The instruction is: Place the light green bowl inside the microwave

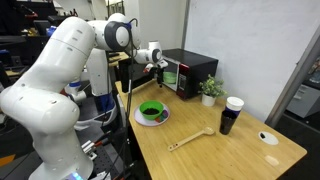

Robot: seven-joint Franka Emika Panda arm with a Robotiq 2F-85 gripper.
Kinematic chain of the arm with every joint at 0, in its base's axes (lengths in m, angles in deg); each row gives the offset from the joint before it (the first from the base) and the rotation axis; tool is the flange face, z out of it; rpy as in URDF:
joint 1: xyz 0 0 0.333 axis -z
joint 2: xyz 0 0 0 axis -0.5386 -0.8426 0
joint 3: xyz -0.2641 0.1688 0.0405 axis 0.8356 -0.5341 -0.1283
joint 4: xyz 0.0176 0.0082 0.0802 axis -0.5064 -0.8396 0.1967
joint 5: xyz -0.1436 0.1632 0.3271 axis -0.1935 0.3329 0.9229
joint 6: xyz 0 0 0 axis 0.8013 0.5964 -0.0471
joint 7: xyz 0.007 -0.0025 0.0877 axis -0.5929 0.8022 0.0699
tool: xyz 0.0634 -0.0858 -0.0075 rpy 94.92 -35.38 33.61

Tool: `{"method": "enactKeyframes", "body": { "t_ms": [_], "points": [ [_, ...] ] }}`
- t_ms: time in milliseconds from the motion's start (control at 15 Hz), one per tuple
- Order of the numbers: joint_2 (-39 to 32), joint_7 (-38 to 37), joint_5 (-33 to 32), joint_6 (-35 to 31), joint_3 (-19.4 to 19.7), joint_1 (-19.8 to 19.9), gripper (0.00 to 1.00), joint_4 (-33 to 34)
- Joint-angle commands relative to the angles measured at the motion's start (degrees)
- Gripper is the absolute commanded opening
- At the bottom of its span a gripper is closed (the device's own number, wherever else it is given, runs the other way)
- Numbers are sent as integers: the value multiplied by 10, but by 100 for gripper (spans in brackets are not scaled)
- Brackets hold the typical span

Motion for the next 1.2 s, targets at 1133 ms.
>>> {"method": "enactKeyframes", "body": {
  "t_ms": [1133],
  "points": [
    [-54,-40,-70,-36,60,-35,100,81]
  ]
}}
